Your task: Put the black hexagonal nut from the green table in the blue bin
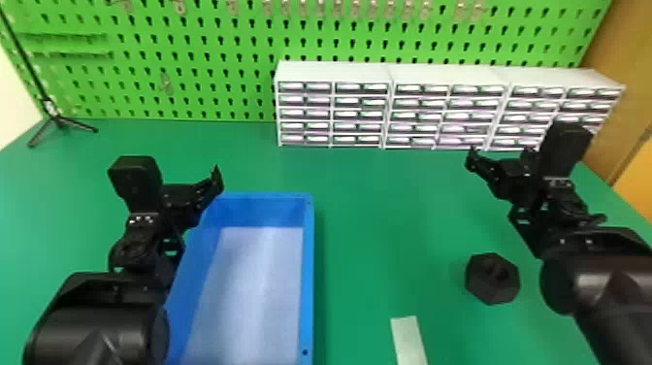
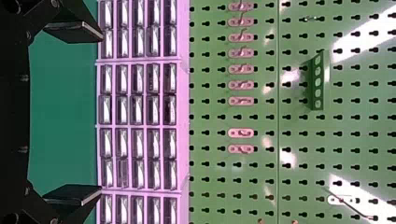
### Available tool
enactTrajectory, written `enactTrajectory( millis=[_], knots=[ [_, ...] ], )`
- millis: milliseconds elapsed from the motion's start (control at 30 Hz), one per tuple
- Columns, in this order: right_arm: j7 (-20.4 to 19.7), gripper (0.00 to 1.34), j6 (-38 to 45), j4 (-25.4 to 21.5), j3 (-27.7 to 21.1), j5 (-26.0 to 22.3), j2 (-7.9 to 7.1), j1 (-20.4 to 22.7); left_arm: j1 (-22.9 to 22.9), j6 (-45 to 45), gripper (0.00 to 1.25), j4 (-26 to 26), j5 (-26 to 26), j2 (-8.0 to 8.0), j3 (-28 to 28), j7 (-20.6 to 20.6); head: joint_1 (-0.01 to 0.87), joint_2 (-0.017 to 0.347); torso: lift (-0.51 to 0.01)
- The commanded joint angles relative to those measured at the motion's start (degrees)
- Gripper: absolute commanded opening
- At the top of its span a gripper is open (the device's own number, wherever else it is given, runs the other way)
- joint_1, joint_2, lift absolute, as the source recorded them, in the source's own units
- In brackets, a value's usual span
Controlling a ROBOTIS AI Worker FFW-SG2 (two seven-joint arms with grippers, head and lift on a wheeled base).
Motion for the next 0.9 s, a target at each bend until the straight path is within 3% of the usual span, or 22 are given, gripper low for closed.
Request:
enactTrajectory(
  millis=[0,867],
  knots=[
    [0.00,1.18,0.00,-0.03,0.02,0.00,0.00,0.00,0.00,0.00,1.08,0.06,0.01,0.00,0.00,0.00,0.683,0.028,-0.096],
    [0.08,1.18,0.70,-0.29,0.02,0.00,-0.09,0.17,-0.09,0.00,1.08,0.06,0.01,0.00,0.18,0.00,0.683,0.028,-0.096]
  ],
)
